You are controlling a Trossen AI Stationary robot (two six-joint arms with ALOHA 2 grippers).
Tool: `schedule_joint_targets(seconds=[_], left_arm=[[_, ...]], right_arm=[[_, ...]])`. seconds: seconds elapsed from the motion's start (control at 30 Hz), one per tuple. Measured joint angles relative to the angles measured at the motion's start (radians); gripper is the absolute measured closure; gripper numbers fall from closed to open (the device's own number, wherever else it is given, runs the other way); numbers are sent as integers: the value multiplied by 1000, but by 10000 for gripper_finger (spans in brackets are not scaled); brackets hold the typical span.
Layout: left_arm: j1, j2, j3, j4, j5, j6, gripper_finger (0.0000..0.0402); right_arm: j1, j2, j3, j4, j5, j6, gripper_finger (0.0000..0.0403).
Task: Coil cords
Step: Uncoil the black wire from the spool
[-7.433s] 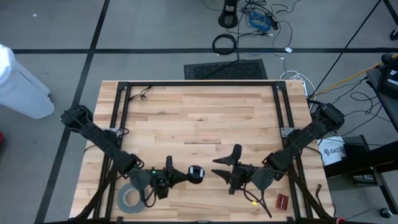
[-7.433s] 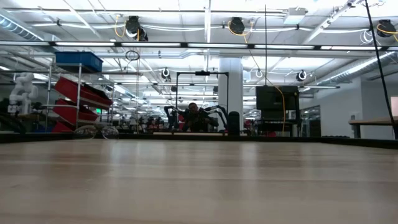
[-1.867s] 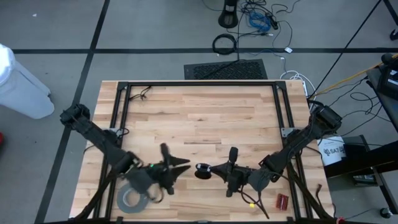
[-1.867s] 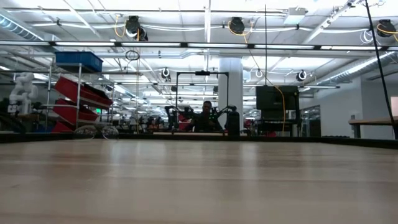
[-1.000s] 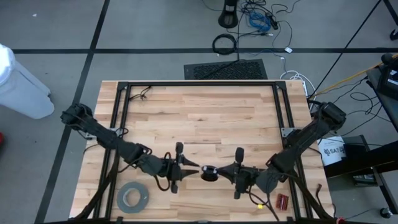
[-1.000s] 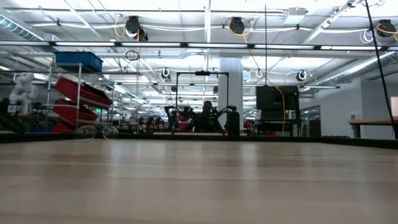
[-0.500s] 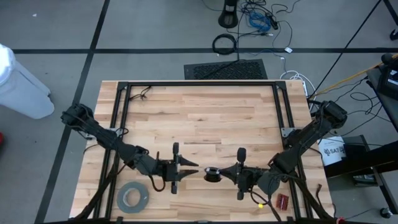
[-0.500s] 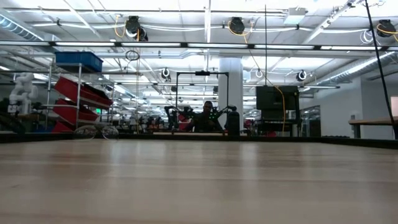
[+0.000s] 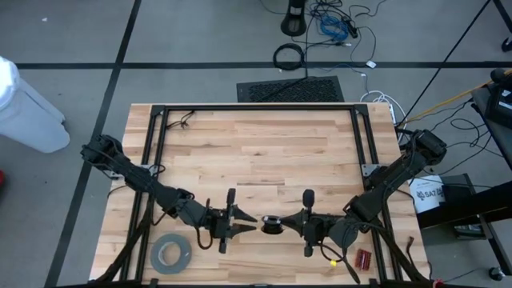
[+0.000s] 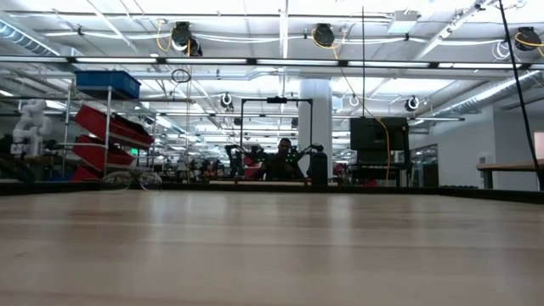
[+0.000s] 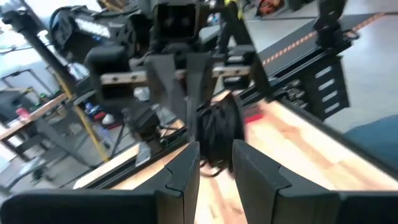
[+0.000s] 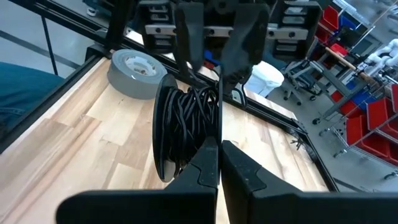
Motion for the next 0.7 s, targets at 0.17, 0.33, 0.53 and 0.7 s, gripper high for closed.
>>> schedule_joint_targets(seconds=[0.17, 0.33, 0.53, 0.7], left_arm=[[15, 0, 0, -6, -20, -24, 299], [14, 0, 0, -9, -20, -26, 295], [15, 0, 0, -4, -25, -54, 239], [16, 0, 0, -3, -78, -90, 205]], right_arm=[[0, 0, 0, 0, -2, 0, 403], [0, 0, 0, 0, -2, 3, 403], [0, 1, 0, -2, -2, 3, 403], [0, 1, 0, -2, -3, 3, 403]])
